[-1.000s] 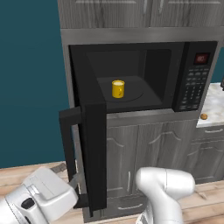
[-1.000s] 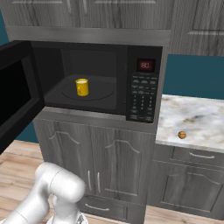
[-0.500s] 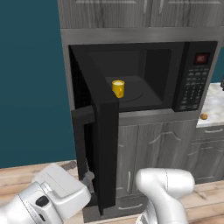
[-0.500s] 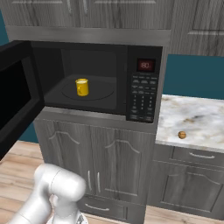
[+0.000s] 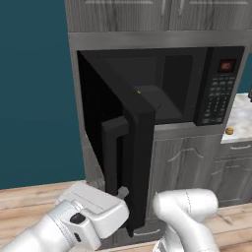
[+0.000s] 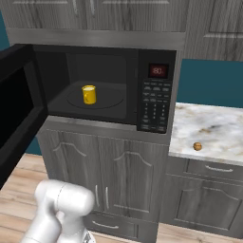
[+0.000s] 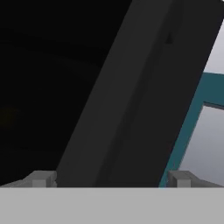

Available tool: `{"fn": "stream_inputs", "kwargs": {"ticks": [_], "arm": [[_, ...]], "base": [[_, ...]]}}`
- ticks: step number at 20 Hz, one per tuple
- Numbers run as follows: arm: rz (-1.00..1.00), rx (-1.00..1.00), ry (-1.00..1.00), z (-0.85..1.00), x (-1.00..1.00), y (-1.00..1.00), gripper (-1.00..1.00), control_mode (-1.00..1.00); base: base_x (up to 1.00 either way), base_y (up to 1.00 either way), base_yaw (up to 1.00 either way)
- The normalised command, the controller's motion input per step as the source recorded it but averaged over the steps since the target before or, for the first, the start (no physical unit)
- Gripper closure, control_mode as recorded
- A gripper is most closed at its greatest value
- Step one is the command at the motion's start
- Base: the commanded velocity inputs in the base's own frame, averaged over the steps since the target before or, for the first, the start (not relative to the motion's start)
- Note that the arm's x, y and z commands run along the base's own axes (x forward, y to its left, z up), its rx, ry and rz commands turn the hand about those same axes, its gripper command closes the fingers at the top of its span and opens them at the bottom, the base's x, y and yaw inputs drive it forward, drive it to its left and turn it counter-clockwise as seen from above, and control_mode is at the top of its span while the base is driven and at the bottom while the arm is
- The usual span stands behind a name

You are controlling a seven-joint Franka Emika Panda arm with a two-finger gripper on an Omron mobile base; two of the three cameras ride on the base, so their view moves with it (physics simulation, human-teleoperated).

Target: Pick the mug from the counter and place it inside the microwave. Then close the microwave.

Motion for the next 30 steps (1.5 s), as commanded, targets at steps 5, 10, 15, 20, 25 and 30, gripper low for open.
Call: {"fn": "stream_inputs", "kwargs": {"ticks": [5,10,15,20,25,30], "arm": [[0.09,0.00,0.03,0.00,0.00,-0.51,-1.00,-1.00],[0.05,0.00,0.00,0.00,0.00,-0.52,-1.00,-1.00],[0.03,0.00,0.00,0.00,0.00,-0.57,-1.00,-1.00],[0.03,0.00,0.00,0.00,0.00,-0.60,-1.00,-1.00],[0.00,0.00,0.04,0.02,0.17,-0.58,-1.00,-1.00],[0.00,0.00,0.04,0.08,0.31,-0.50,-1.00,-1.00]], "base": [[0.00,0.00,0.00],[0.00,0.00,0.00],[0.00,0.00,0.00],[0.00,0.00,0.00],[0.00,0.00,0.00],[0.00,0.00,0.00]]}}
